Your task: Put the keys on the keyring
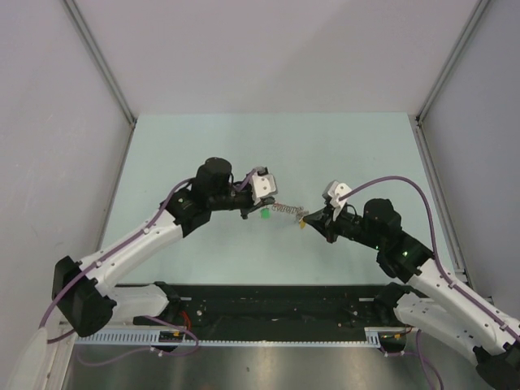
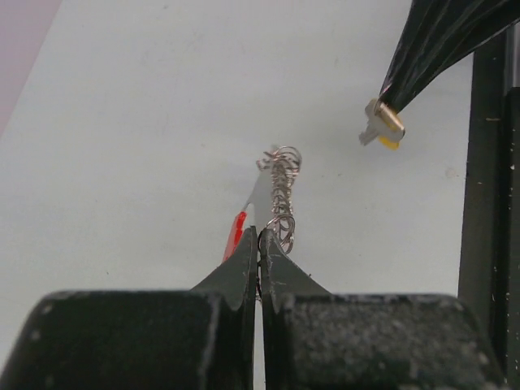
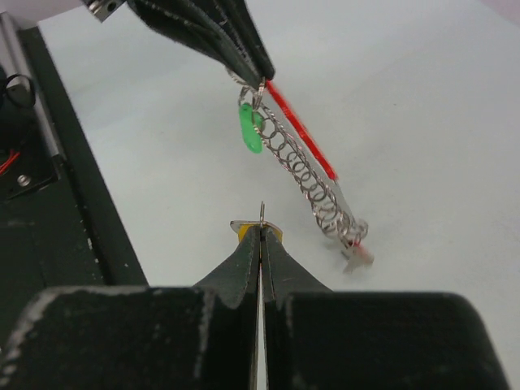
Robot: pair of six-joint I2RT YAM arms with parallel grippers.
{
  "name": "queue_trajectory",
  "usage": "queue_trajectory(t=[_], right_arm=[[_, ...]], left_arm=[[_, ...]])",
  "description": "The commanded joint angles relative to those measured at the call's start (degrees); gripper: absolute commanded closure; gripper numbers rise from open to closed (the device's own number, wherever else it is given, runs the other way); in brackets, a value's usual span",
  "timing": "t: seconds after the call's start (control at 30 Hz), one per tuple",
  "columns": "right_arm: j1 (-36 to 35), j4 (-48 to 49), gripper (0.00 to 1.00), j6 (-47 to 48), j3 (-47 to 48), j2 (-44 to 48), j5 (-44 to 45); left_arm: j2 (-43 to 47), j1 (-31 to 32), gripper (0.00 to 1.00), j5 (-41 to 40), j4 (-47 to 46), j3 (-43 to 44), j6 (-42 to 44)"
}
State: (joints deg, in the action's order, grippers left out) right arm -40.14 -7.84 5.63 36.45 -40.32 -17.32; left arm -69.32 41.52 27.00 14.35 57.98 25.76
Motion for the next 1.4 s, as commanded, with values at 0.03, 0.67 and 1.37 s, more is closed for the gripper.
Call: queue_trajectory(t=[0.03,0.67,1.37], right_arm=[[-2.0,3.0,1.00,3.1,3.4,-1.8,-6.1],[-3.5,9.1,1.00,-3.2,3.4,-9.3,-3.7],[-3.4,12.1,1.00,-14.3,3.6,-15.2,-5.9]], left_arm=[[3.3,0.2,1.00,8.1,-1.2,-1.2,6.9],[4.4,2.4,1.00,2.2,-7.8,-8.0,8.8],[10.1,10.6,0.99,-19.4,-17.0,-15.3,14.6]])
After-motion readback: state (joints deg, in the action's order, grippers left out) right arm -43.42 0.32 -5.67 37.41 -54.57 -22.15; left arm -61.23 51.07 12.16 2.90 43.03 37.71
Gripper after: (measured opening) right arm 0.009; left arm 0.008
